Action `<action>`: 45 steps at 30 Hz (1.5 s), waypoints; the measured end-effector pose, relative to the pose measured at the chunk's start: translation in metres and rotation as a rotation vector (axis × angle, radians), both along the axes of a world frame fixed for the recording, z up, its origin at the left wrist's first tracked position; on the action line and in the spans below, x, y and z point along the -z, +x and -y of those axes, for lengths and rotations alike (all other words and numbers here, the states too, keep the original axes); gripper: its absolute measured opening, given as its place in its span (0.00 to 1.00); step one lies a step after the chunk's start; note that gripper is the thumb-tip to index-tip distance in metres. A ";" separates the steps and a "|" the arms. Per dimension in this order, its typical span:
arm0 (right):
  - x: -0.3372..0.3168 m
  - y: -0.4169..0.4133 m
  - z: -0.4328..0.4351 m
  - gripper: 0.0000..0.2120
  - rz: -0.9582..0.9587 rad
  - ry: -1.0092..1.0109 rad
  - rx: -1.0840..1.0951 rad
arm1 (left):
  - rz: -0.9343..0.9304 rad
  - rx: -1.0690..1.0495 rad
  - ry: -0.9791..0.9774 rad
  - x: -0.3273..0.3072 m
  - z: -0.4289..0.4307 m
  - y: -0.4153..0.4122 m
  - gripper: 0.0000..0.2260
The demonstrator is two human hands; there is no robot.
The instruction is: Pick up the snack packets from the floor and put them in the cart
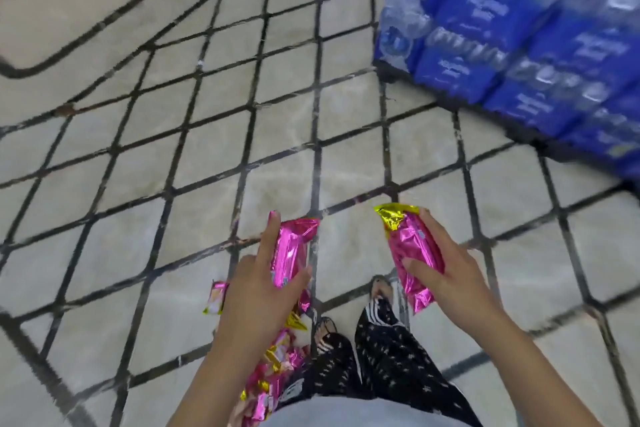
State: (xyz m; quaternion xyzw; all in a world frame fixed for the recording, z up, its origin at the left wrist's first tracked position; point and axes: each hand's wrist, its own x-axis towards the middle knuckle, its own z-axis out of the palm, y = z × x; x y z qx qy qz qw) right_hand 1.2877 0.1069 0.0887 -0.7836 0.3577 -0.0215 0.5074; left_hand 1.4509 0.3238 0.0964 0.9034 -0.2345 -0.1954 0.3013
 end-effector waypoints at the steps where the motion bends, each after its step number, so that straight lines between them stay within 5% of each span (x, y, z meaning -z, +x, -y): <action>1: 0.000 -0.016 -0.001 0.35 -0.016 -0.005 0.034 | -0.006 0.058 -0.010 -0.003 0.009 -0.005 0.39; 12: -0.004 -0.216 0.014 0.34 -0.195 -0.092 0.433 | 0.015 0.543 0.127 -0.014 0.124 -0.113 0.37; 18: 0.010 -0.359 0.021 0.32 -0.388 -0.072 0.691 | 0.122 0.706 0.271 -0.008 0.189 -0.244 0.37; 25: 0.007 -0.498 0.011 0.32 -0.479 -0.096 1.004 | 0.075 1.012 0.220 0.005 0.254 -0.424 0.37; 45: 0.014 -0.655 0.005 0.33 -0.428 0.227 1.822 | 0.096 1.748 0.333 0.028 0.405 -0.670 0.36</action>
